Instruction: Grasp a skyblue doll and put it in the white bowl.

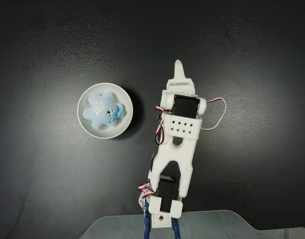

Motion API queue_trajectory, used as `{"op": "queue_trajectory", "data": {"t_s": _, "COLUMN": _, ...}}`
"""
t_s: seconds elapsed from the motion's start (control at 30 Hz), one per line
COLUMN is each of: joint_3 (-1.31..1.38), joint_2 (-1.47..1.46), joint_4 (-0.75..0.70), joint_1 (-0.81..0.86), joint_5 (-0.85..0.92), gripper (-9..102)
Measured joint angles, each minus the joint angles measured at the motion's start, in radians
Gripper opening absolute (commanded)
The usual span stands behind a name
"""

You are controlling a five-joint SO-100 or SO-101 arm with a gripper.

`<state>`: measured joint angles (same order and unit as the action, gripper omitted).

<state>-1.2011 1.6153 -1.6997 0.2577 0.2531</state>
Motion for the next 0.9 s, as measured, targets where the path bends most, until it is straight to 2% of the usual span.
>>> {"op": "queue_trajectory", "data": {"t_s": 0.27, "joint_3": -0.02, "joint_2": 0.385, "joint_4": -0.02, "joint_1": -0.008, "joint_5": 0.0, "gripper": 61}}
{"op": "queue_trajectory", "data": {"t_s": 0.4, "joint_3": -0.143, "joint_2": 0.535, "joint_4": -0.02, "joint_1": -0.02, "joint_5": 0.018, "gripper": 61}}
{"op": "queue_trajectory", "data": {"t_s": 0.57, "joint_3": -0.39, "joint_2": 0.802, "joint_4": -0.002, "joint_1": -0.126, "joint_5": 0.061, "gripper": 61}}
{"op": "queue_trajectory", "data": {"t_s": 0.67, "joint_3": -0.604, "joint_2": 1.014, "joint_4": 0.109, "joint_1": -0.176, "joint_5": 0.064, "gripper": 61}}
{"op": "queue_trajectory", "data": {"t_s": 0.9, "joint_3": -1.238, "joint_2": 1.411, "joint_4": 0.411, "joint_1": -0.178, "joint_5": 0.064, "gripper": 61}}
